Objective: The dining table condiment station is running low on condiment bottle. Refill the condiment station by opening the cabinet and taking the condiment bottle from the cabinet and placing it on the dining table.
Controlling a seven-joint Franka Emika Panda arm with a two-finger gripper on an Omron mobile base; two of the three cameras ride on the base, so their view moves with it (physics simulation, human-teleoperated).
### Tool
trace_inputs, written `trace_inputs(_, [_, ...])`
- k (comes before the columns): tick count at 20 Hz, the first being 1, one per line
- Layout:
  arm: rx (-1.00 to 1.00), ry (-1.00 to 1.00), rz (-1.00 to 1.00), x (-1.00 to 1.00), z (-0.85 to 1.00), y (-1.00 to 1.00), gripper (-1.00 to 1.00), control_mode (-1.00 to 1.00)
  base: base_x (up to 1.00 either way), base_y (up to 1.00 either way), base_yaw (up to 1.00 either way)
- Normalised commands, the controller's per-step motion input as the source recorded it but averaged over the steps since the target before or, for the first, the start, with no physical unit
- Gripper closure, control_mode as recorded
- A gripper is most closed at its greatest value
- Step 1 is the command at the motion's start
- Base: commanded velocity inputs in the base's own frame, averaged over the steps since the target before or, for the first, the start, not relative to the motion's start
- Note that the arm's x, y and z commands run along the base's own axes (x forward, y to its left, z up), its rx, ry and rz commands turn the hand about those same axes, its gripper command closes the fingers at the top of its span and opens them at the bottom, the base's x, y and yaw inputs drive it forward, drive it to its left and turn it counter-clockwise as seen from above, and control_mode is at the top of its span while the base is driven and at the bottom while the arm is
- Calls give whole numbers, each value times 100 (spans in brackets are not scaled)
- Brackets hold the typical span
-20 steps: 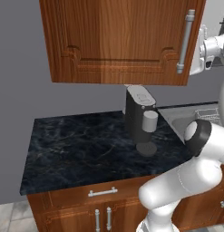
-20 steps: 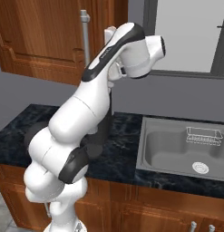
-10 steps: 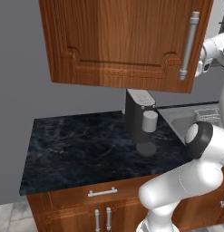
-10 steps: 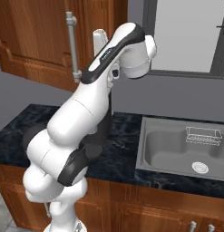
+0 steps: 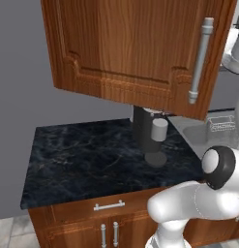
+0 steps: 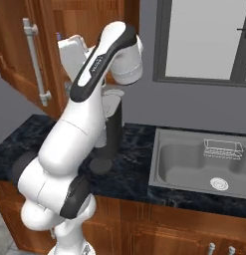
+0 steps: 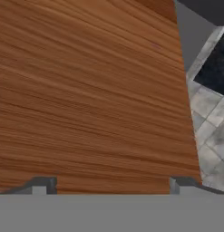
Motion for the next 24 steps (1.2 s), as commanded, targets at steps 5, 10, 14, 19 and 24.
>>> trace_inputs(5, [0,-36,34,-100,0,96,-100,-100,0,0,0])
trace_inputs(10, [0,-40,29,-75,0,100,-100,-100,0,0,0])
trace_inputs(14, [0,-40,22,-16,1,89,-100,-100,0,0,0])
trace_inputs(19, [1,-42,15,6,8,75,-100,-100,0,0,0])
trace_inputs(24, [8,-43,8,48,4,47,-100,-100,0,0,0])
